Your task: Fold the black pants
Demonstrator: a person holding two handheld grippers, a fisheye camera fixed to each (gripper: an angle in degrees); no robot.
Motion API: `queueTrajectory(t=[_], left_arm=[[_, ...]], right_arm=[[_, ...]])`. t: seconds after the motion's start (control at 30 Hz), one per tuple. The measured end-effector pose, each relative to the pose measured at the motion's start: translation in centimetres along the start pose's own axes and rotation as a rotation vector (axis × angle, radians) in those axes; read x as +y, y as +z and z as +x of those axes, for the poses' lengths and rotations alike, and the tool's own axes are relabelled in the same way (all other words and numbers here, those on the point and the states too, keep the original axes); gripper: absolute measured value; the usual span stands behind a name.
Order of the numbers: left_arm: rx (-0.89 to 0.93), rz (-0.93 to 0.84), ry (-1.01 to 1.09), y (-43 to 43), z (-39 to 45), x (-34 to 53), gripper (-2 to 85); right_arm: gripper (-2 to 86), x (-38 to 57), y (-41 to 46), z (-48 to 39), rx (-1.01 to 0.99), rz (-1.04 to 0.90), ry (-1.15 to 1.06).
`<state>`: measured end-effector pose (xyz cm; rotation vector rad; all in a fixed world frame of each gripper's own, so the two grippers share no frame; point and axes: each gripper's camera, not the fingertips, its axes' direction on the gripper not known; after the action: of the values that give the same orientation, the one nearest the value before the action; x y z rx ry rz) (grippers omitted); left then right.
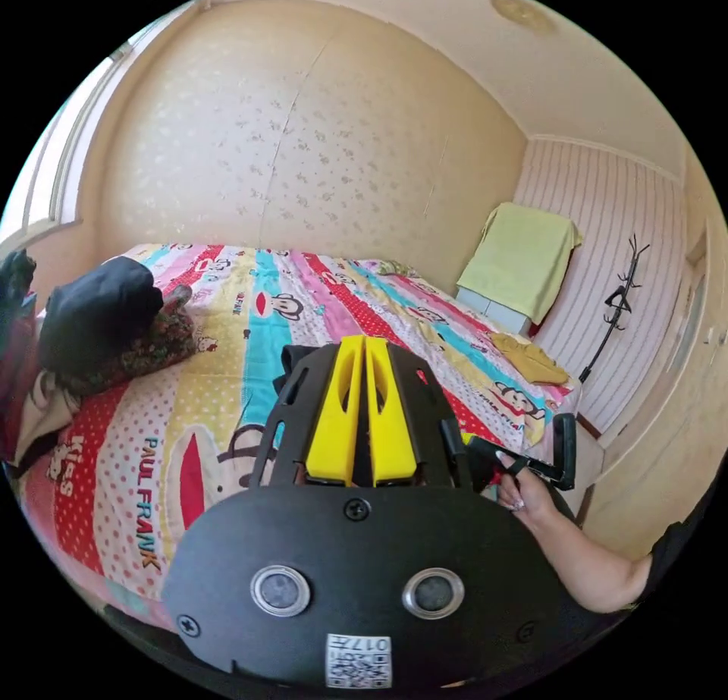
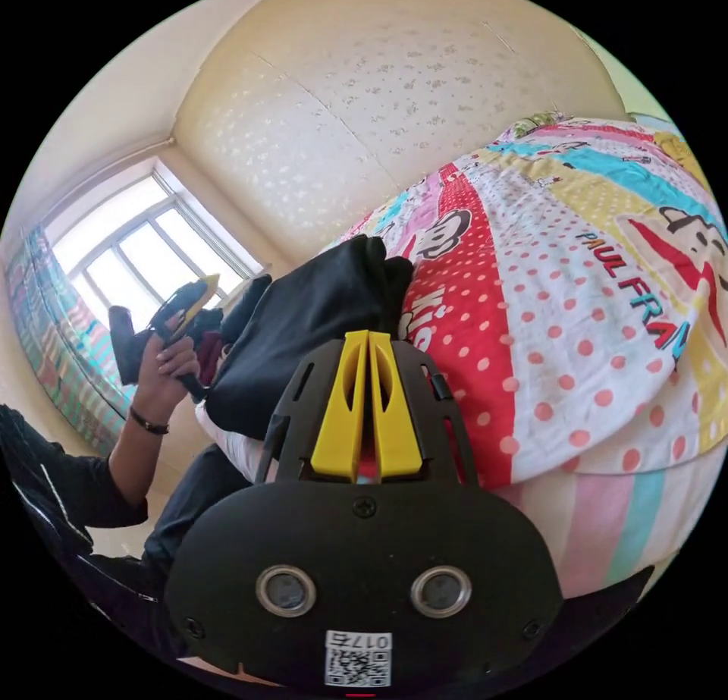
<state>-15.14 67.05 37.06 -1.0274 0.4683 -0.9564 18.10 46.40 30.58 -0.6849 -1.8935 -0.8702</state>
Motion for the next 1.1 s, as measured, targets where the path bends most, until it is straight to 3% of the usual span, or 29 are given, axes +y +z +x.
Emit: queueTrajectory(t=[0.2, 0.3, 0.4, 0.5, 0.57, 0.67, 0.83, 1.1], left_arm=[[-0.242, -0.247, 0.039, 11.7, -1.1, 1.6, -0.9], [-0.307, -0.14, 0.085, 11.6, 0.2, 4.5, -0.9], [-0.309, -0.149, 0.083, 11.7, 0.5, 4.9, -0.9], [-0.293, -0.162, 0.064, 12.1, 0.1, 5.2, -0.9], [-0.305, -0.167, 0.071, 12.3, 0.5, 5.3, -0.9], [-0.329, -0.162, 0.088, 12.3, 1.0, 5.6, -0.9], [-0.311, -0.148, 0.073, 11.7, 0.6, 6.0, -0.8], [-0.287, -0.179, 0.072, 12.0, -0.4, 6.1, -0.5]], right_arm=[[0.3, -1.1, 0.5, 2.6, -0.1, 0.007, 0.051], [0.3, -1.7, 0.9, 2.7, -0.092, 0.006, 0.033], [0.3, -3.1, 0.0, 1.8, -0.098, 0.04, 0.027], [0.3, -6.0, -1.8, -3.4, -0.033, 0.171, -0.18], [0.3, -10.4, 0.9, -7.3, 0.143, 0.063, -0.272], [0.4, -16.0, 7.4, -9.9, 0.203, -0.122, -0.367], [0.2, -19.4, 19.2, -6.7, 0.461, -0.391, -0.298], [0.1, -19.9, 21.6, -1.5, 0.31, -0.428, -0.117]])
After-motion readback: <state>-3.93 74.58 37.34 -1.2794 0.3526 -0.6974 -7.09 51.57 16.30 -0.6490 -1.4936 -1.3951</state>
